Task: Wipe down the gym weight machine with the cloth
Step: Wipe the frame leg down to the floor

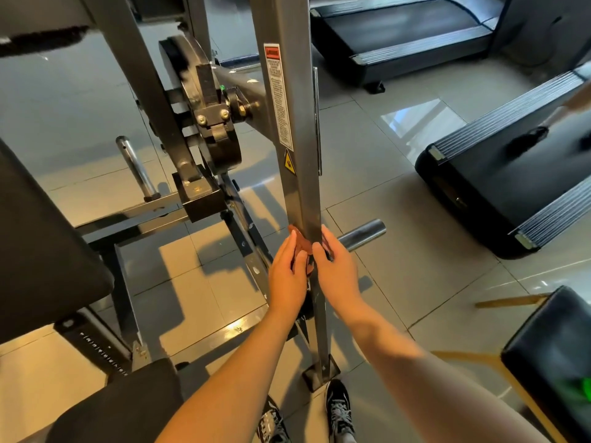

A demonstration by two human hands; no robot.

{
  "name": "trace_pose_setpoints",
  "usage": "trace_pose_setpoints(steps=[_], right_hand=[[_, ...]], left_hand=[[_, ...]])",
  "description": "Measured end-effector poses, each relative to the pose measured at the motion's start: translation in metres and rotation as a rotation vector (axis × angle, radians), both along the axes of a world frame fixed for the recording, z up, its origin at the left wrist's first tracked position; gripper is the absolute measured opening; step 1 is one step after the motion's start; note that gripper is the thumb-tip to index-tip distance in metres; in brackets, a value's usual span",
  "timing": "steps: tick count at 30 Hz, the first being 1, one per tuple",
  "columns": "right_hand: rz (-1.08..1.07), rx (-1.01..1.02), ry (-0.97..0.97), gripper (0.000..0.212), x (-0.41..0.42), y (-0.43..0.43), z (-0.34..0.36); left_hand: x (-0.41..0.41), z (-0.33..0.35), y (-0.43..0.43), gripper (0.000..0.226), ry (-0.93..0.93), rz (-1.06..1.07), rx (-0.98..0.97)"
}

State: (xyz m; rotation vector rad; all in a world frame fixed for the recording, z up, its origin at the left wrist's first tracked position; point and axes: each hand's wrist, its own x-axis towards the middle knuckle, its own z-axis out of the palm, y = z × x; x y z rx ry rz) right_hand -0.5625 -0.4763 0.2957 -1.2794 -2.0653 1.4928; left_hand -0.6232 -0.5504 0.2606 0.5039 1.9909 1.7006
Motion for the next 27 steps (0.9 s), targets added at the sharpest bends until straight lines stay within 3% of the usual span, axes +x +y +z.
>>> trace_pose_setpoints(steps=[8, 15, 22, 27], right_hand=[[0.006, -0.053, -0.013, 0.05, 0.005, -0.007, 0.01], [0.066, -0.002, 0.062, 0.029, 0.003, 0.009, 0.013], [0.154, -0.072, 0.059, 0.035, 0.004, 0.019, 0.018], [0.218, -0.136, 0.055, 0.038, 0.015, 0.035, 0.021]], left_hand=[[0.023, -0.016, -0.024, 0.047, -0.001, -0.104, -0.161], [-0.004, 0.02, 0.012, 0.048, 0.045, 0.074, -0.077], [0.021, 0.012, 0.005, 0.04, -0.03, 0.101, -0.077], [0.011, 0.031, 0.014, 0.05, -0.029, 0.183, -0.038]])
